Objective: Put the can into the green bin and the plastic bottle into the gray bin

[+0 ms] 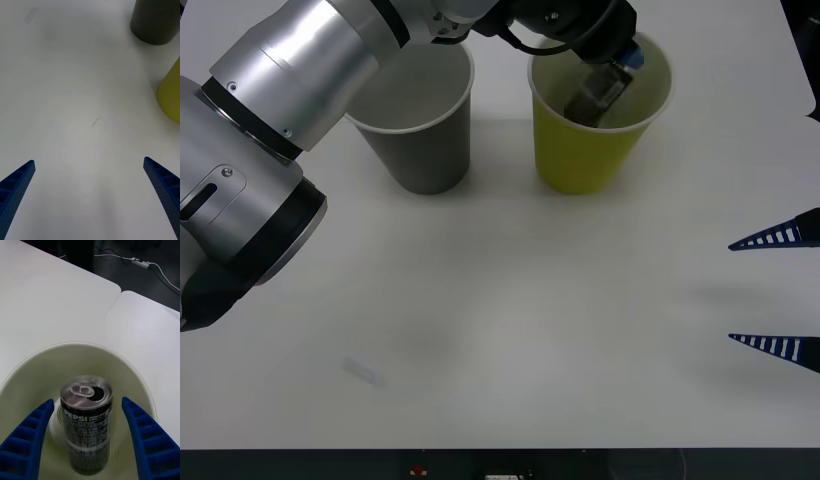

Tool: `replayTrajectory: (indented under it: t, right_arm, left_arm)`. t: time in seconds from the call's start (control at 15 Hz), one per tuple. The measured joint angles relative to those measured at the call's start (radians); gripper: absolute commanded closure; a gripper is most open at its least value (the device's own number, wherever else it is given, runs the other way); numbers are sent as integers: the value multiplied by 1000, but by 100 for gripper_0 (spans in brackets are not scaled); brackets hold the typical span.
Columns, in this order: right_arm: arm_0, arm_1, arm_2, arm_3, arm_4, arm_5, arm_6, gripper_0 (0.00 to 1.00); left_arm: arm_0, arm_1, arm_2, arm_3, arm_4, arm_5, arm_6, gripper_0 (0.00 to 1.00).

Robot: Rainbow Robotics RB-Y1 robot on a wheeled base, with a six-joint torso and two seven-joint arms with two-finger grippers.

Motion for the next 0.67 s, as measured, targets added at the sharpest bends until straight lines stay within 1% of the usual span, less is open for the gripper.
replayTrajectory:
  t: [0.13, 0.27, 0.47, 0.67]
  right_arm:
    - [0, 0, 0, 0, 0, 0, 0, 0]
    - [0, 0, 0, 0, 0, 0, 0, 0]
    - [0, 0, 0, 0, 0, 0, 0, 0]
    - [0, 0, 0, 0, 0, 0, 0, 0]
  left_arm:
    - [1, 2, 0, 0, 7, 0, -3, 0]
    - [5, 17, 6, -3, 27, 0, -47, 0]
    - [69, 95, 14, -87, 128, -1, -108, 0]
    - [163, 191, 27, -222, 220, -6, -145, 0]
